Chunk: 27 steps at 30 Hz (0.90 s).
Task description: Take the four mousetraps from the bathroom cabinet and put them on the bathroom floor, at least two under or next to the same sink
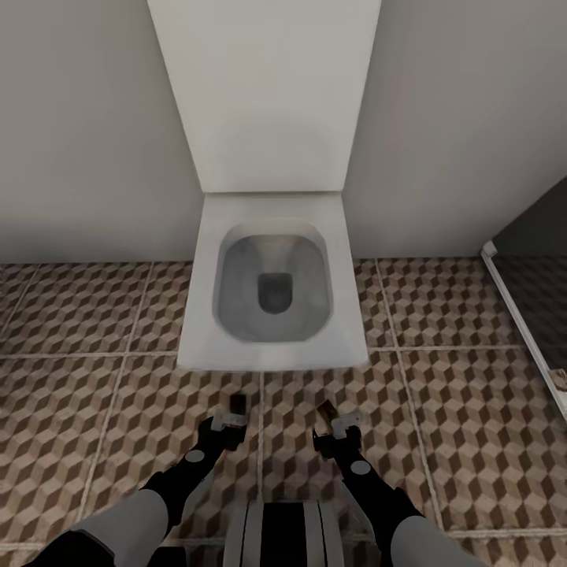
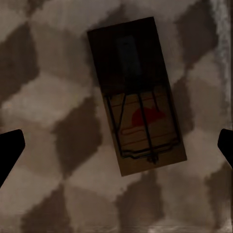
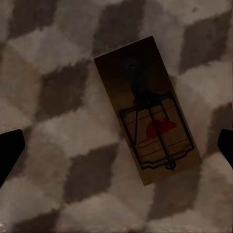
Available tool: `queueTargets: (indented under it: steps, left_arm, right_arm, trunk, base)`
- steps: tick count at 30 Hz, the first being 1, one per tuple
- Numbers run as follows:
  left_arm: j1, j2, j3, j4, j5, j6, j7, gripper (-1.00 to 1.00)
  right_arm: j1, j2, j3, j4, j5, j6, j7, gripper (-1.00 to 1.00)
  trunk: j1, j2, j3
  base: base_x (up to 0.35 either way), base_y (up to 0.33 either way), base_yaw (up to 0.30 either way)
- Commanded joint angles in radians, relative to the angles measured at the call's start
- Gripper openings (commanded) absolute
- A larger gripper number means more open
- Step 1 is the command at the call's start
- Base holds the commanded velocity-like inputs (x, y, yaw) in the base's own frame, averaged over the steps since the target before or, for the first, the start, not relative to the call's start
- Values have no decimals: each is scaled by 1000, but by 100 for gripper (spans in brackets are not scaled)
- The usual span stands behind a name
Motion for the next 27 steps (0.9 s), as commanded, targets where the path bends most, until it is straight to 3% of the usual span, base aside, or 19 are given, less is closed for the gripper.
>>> queueTargets:
  steps: [1, 27]
  left_arm:
    - [-1, 0, -9, 1, 9, -4, 5, 100]
    - [-1, 0, -9, 4, 9, -4, 5, 100]
  right_arm:
    - [-1, 0, 5, 1, 8, -1, -9, 100]
    - [-1, 0, 5, 1, 8, -18, -9, 100]
  trunk:
    - [-1, 0, 0]
    - [-1, 0, 0]
  base:
    - [-260, 0, 0]
    - [-328, 0, 0]
